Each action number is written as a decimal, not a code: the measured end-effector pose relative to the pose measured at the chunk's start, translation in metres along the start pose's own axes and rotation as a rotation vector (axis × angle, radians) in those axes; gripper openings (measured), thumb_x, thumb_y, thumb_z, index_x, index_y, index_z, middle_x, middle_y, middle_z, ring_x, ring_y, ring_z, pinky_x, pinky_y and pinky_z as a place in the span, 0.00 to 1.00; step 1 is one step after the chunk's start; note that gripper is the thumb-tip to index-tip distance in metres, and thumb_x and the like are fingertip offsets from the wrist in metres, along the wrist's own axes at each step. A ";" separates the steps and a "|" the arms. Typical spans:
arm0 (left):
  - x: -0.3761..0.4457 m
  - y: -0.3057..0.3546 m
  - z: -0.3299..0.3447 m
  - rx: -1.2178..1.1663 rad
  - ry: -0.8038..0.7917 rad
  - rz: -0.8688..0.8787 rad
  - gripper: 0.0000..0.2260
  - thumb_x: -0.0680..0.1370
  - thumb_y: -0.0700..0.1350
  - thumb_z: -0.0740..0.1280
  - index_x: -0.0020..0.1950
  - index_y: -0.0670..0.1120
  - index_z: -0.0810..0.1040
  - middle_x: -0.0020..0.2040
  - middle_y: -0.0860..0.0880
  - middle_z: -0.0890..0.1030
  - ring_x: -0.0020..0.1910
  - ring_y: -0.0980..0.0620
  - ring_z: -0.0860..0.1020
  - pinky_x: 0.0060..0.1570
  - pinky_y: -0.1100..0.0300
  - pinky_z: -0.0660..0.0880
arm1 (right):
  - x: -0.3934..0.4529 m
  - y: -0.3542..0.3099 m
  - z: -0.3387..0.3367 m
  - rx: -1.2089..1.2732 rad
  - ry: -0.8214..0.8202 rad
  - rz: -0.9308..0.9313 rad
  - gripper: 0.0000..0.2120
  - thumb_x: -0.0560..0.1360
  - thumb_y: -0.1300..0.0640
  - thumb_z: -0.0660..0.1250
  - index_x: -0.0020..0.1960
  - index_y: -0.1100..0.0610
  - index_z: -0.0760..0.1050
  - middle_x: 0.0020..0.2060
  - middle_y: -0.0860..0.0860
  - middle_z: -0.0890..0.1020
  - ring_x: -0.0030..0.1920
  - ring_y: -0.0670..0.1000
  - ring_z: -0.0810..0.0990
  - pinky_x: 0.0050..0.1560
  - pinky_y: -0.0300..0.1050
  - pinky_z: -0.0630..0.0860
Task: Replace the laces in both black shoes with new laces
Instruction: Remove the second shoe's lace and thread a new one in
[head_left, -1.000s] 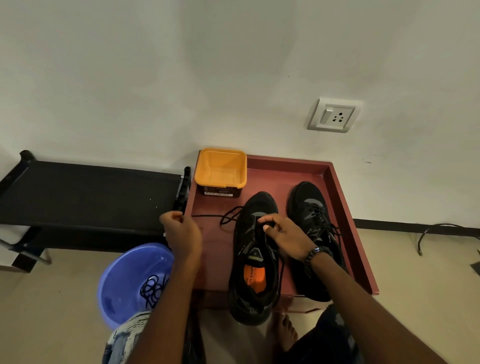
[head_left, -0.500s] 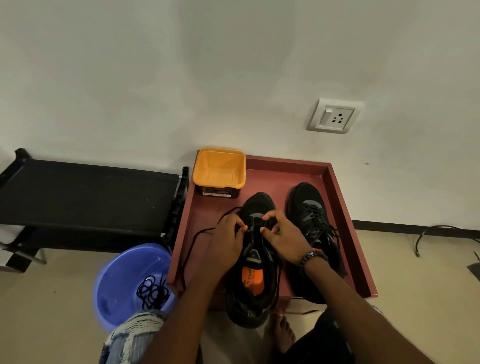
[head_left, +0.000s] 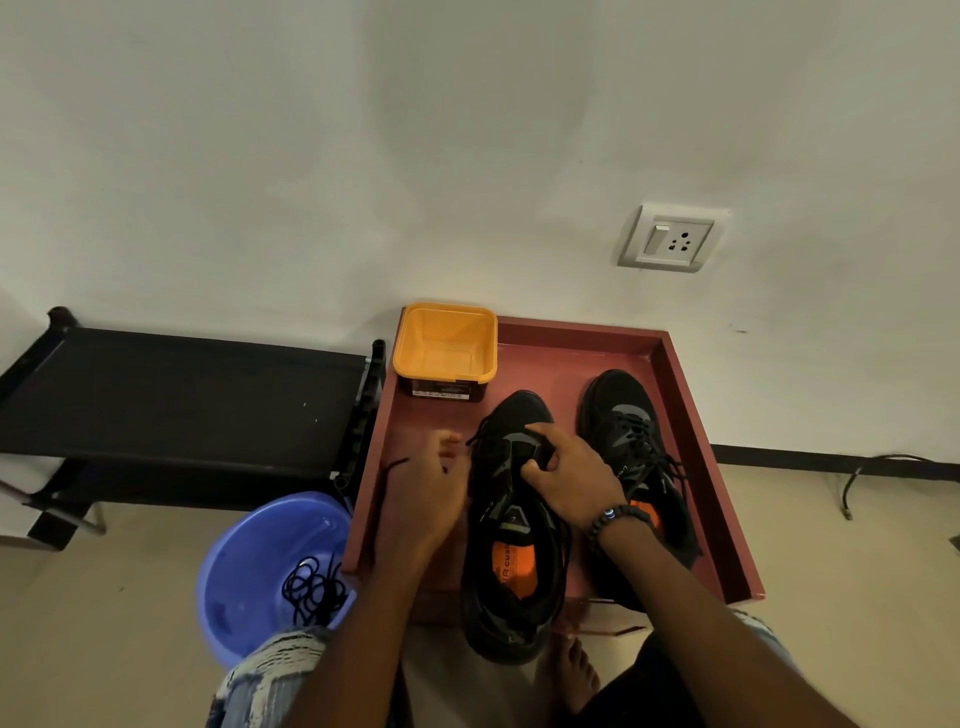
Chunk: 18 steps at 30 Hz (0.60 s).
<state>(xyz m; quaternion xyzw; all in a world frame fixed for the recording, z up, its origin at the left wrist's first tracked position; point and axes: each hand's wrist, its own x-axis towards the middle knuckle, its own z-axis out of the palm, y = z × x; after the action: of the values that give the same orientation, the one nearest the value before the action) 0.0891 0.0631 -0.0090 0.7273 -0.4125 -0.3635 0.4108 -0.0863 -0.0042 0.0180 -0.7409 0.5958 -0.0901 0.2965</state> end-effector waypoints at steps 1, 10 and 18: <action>-0.003 0.005 0.004 0.047 -0.097 0.030 0.08 0.82 0.50 0.63 0.61 0.55 0.73 0.54 0.54 0.79 0.48 0.54 0.81 0.50 0.51 0.81 | 0.001 0.000 -0.001 0.007 -0.007 -0.005 0.24 0.75 0.45 0.65 0.70 0.40 0.67 0.51 0.46 0.73 0.54 0.51 0.77 0.56 0.55 0.77; 0.003 0.013 0.013 -0.052 0.005 0.055 0.04 0.83 0.42 0.61 0.51 0.42 0.73 0.47 0.44 0.79 0.45 0.47 0.80 0.35 0.64 0.77 | 0.003 0.005 0.002 0.044 0.004 0.015 0.22 0.73 0.43 0.67 0.66 0.37 0.69 0.43 0.46 0.79 0.45 0.49 0.80 0.49 0.54 0.80; 0.002 -0.002 0.002 0.041 0.146 -0.012 0.02 0.81 0.44 0.61 0.52 0.51 0.71 0.45 0.49 0.78 0.40 0.52 0.79 0.43 0.49 0.80 | 0.000 0.006 0.005 0.081 0.015 0.075 0.25 0.73 0.42 0.67 0.69 0.39 0.67 0.43 0.45 0.78 0.45 0.48 0.79 0.49 0.52 0.79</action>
<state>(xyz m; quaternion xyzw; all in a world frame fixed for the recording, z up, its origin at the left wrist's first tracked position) 0.0884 0.0611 -0.0121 0.7625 -0.3845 -0.3035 0.4227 -0.0894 -0.0034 0.0108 -0.7049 0.6210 -0.1086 0.3251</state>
